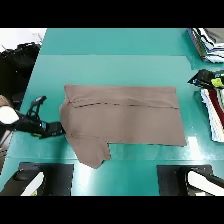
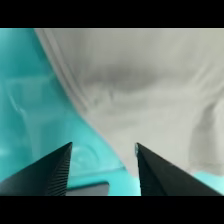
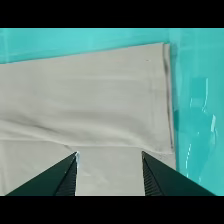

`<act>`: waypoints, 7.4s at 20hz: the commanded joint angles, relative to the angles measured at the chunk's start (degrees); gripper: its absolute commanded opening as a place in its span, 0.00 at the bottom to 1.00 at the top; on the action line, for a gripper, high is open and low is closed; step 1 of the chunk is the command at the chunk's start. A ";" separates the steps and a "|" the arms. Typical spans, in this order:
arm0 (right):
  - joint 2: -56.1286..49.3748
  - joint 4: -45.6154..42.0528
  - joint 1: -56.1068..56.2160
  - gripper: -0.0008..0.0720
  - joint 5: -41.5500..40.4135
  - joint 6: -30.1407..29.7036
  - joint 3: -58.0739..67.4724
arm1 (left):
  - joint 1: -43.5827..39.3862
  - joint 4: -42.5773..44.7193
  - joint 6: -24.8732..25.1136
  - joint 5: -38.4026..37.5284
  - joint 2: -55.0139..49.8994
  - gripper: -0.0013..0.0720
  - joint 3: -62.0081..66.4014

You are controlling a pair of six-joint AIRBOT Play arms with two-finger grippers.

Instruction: Fold the shirts.

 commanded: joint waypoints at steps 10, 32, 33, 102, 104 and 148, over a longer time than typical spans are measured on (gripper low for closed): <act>0.66 0.57 1.55 0.63 2.43 0.04 -0.02 | 0.02 -18.75 5.79 16.81 3.67 0.68 -21.14; 14.38 3.23 -25.68 0.56 3.17 -1.11 -49.13 | 0.04 -19.69 11.10 12.66 3.87 0.05 -11.17; 14.38 3.54 -25.42 0.49 3.10 -1.18 -49.13 | 0.04 -19.54 11.10 12.68 3.87 0.05 -11.17; -21.16 21.66 17.07 0.04 7.30 -5.25 33.24 | -30.25 -14.03 7.61 24.68 -70.69 0.05 65.79; -21.16 23.93 19.52 0.04 6.12 -5.29 34.47 | -30.25 -14.25 7.61 25.55 -70.62 0.05 65.96; -56.13 42.34 34.03 0.55 -3.48 -11.32 32.63 | 6.23 -2.36 8.11 1.51 -37.75 0.05 72.26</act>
